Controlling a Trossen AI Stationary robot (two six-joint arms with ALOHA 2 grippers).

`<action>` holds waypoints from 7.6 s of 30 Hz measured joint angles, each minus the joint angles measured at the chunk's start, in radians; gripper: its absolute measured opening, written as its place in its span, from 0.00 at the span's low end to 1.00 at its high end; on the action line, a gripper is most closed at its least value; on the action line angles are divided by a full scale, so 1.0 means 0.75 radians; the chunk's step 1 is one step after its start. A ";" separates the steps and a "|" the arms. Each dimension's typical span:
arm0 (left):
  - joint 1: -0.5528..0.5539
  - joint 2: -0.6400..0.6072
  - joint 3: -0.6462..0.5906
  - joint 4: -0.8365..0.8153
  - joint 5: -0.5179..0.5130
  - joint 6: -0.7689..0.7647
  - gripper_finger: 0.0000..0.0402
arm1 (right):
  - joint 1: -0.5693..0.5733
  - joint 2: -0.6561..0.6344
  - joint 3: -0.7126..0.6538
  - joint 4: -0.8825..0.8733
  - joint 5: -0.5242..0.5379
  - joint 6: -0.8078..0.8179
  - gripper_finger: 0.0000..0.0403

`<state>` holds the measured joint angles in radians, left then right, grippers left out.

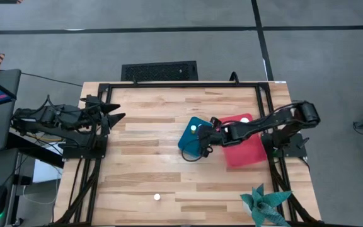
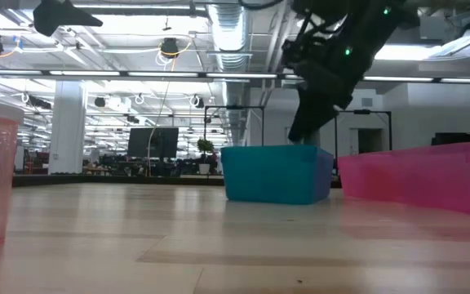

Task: Pick and place medicine bottles into bin by pill shape (circle, oval)
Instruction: Put the light blue tablet bottle into the blue bin, then put the pink tablet bottle into the blue bin

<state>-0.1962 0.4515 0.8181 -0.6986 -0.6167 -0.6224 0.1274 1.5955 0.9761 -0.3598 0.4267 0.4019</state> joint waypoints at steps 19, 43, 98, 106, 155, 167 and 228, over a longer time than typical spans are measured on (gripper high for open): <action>0.000 0.000 0.000 -0.001 -0.117 -0.060 0.78 | -0.071 0.164 0.003 0.141 -0.085 -0.062 0.33; 0.000 0.000 0.000 0.000 -0.116 -0.060 0.78 | -0.086 0.157 0.001 0.136 -0.120 -0.082 0.50; 0.000 -0.001 0.001 -0.073 -0.059 -0.051 0.78 | 0.407 0.935 1.322 0.251 -0.502 -0.476 0.58; 0.000 0.000 0.001 -0.072 -0.061 -0.052 0.78 | 0.412 1.045 1.322 0.158 -0.500 -0.381 0.58; 0.000 0.000 0.001 -0.071 -0.074 -0.064 0.78 | 0.297 0.611 1.276 -0.332 -0.441 -0.478 0.30; 0.000 0.000 0.001 -0.070 -0.117 -0.064 0.78 | 0.062 -0.212 0.307 -0.098 -0.206 -0.310 0.31; 0.000 0.000 0.000 -0.084 -0.210 -0.074 0.78 | -0.017 0.176 -0.136 0.525 -0.227 -0.093 0.39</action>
<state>-0.1959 0.4515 0.8181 -0.7612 -0.7746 -0.6777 0.1147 1.7272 0.8743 0.0337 0.2565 0.3325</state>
